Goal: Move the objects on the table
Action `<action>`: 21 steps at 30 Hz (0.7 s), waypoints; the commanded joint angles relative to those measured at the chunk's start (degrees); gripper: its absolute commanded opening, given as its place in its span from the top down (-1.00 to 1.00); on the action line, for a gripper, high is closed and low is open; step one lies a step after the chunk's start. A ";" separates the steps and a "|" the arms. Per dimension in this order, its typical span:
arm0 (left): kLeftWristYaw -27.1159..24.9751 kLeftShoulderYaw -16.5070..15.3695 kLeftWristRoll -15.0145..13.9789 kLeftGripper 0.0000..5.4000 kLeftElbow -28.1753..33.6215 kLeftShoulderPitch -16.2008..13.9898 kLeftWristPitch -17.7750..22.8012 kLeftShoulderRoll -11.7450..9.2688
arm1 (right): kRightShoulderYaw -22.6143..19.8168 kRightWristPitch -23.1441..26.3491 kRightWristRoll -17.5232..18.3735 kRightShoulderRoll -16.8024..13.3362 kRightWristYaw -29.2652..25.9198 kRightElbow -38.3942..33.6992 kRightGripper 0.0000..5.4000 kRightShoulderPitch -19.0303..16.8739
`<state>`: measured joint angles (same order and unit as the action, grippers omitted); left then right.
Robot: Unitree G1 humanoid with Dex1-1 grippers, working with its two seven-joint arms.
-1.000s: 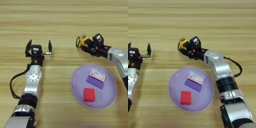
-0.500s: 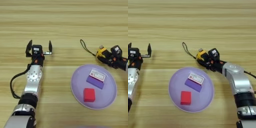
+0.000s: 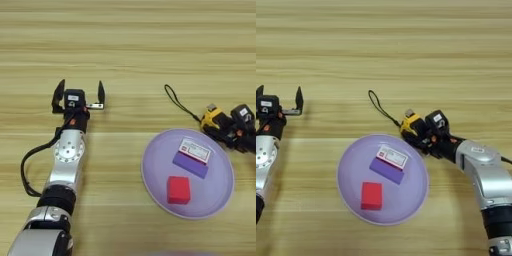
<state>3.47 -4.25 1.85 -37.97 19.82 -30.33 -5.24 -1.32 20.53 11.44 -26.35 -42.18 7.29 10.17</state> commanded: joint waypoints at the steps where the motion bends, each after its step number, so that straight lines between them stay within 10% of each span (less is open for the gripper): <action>1: 0.02 -0.11 0.13 -1.00 -0.46 0.62 -0.42 -0.07 | -0.55 -0.59 -0.33 -1.50 0.20 0.75 0.03 -1.28; 21: 0.11 -0.08 0.21 -1.00 -0.39 0.56 -0.61 -0.04 | 5.01 -2.43 0.59 -3.11 -5.22 -7.69 0.03 -7.61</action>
<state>3.47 -4.25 1.90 -38.18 19.82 -30.60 -5.25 1.88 17.81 11.79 -29.01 -45.44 0.24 4.25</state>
